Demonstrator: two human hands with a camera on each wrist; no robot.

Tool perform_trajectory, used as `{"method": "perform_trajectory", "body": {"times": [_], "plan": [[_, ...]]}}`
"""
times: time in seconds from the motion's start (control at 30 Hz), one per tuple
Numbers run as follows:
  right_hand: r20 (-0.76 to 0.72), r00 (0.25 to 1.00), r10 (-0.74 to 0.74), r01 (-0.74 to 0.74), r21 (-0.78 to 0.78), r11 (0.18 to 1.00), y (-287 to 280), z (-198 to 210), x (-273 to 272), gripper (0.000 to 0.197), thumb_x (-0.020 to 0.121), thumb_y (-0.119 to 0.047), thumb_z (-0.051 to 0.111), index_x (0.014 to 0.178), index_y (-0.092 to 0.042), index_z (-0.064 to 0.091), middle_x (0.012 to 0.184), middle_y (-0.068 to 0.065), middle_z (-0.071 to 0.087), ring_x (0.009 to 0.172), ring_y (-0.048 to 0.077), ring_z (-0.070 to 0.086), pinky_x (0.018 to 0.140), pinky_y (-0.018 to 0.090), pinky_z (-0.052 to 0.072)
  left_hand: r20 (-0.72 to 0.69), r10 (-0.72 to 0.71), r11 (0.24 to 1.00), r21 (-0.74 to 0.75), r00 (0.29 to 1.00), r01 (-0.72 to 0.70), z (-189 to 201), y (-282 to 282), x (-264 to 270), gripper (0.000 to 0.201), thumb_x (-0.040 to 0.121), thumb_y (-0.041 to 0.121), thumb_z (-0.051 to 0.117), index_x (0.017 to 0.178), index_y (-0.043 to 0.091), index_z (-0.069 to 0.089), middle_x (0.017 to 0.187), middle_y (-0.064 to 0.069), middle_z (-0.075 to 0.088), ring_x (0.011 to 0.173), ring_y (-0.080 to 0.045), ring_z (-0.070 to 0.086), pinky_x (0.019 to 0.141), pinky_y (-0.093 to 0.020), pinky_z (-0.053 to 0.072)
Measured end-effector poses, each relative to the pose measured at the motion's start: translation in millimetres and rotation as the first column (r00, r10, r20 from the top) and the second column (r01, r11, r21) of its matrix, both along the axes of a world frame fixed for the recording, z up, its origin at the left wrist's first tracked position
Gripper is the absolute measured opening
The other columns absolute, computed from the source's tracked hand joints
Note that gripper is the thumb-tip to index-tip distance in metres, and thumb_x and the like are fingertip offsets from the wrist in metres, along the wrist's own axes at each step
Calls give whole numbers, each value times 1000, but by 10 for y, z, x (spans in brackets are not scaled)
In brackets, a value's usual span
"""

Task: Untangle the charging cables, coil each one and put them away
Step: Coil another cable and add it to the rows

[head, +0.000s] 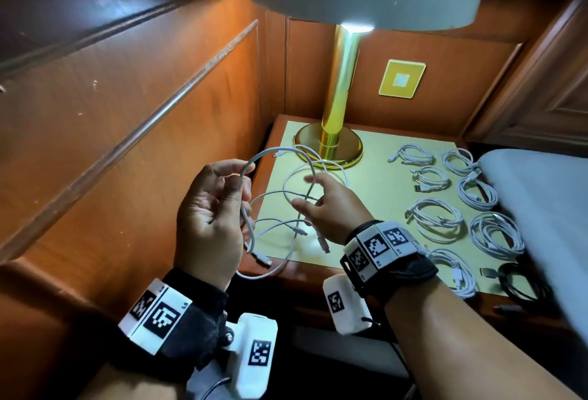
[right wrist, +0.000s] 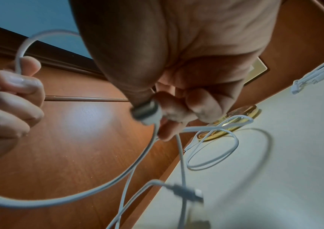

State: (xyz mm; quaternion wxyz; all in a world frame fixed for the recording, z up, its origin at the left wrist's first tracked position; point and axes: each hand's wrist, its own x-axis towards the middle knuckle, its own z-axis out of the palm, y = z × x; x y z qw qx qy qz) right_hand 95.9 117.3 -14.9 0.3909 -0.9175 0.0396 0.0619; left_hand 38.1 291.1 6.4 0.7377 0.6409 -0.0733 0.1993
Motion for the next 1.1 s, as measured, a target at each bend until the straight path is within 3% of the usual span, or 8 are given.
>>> {"method": "perform_trajectory", "body": {"times": [0.17,0.3,0.4,0.53,0.63,0.77,0.97,1.1], "plan": [[187,982,-34,18,87,996,-49,73,47,12,97,-25,61,90,-22,70,84,0,73,78,19,71,81,40,58,-29,3,998,55,1000,-1,-4,7,-2,24,104,7,46,101,21,65,76,-2,53,52,-16,37,45,-27,31],[314,949,-36,-57,280,958,-117,238,39,22,95,-6,58,100,-23,69,95,0,74,81,11,73,67,27,54,-60,37,992,124,998,-29,-21,13,18,19,103,10,48,99,21,63,74,-4,51,48,-12,37,42,-25,32],[246,969,-17,-119,528,841,-154,382,-7,46,87,12,42,112,-16,70,107,6,75,93,14,73,66,26,54,-88,42,987,156,995,-28,-73,32,44,14,100,18,50,99,21,64,73,-4,53,50,-12,41,44,-24,37],[137,991,3,-114,812,573,-247,498,-37,47,78,-9,39,113,-6,70,113,15,73,101,24,70,73,28,53,-132,42,974,225,990,-11,-148,14,103,22,103,7,46,94,18,63,70,0,54,52,-5,45,49,-15,40],[200,979,-43,-127,761,637,-278,528,-56,23,100,-7,49,105,-8,72,103,13,76,93,22,72,74,28,53,-182,0,957,284,983,52,-220,5,148,21,101,8,48,90,17,64,70,2,55,51,-4,46,50,-16,39],[270,960,-74,-145,707,692,-270,490,-76,26,98,6,50,100,-13,68,88,4,76,82,17,74,72,27,58,-302,-84,908,370,950,198,-330,14,174,18,91,23,52,82,22,67,70,9,60,51,-3,44,53,-22,35],[239,949,-208,-111,865,489,-287,573,-90,35,99,8,44,111,-15,69,93,2,75,91,15,71,80,31,54,-402,-95,846,449,911,286,-336,24,172,23,80,32,46,84,24,67,75,10,67,58,-7,51,62,-29,41],[192,957,-218,-103,925,365,-324,616,-112,33,99,6,46,115,-13,67,95,1,74,93,15,70,82,31,55,-428,-38,785,546,903,292,-329,19,182,15,93,19,50,96,29,61,95,1,67,82,-24,65,72,-39,55]]}}
